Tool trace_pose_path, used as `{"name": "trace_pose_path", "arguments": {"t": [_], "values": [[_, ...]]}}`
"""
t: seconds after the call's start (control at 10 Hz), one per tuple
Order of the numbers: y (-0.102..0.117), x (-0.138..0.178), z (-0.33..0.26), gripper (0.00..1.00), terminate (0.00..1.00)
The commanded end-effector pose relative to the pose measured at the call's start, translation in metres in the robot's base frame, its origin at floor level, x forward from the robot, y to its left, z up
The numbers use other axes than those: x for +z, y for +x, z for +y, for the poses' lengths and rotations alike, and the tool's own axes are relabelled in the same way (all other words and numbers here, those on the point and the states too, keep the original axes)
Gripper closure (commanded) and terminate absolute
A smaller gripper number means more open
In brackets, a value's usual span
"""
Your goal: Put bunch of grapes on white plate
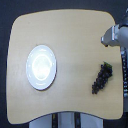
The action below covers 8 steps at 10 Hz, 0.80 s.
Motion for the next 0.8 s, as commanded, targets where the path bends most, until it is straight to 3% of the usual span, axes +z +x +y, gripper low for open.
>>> {"name": "trace_pose_path", "arguments": {"t": [0.0, 0.2, 0.7], "values": [[0.001, 0.000, 0.000, 0.00, 0.00], [0.002, -0.012, -0.006, 0.00, 0.00], [-0.031, -0.042, -0.036, 0.00, 0.00]]}}
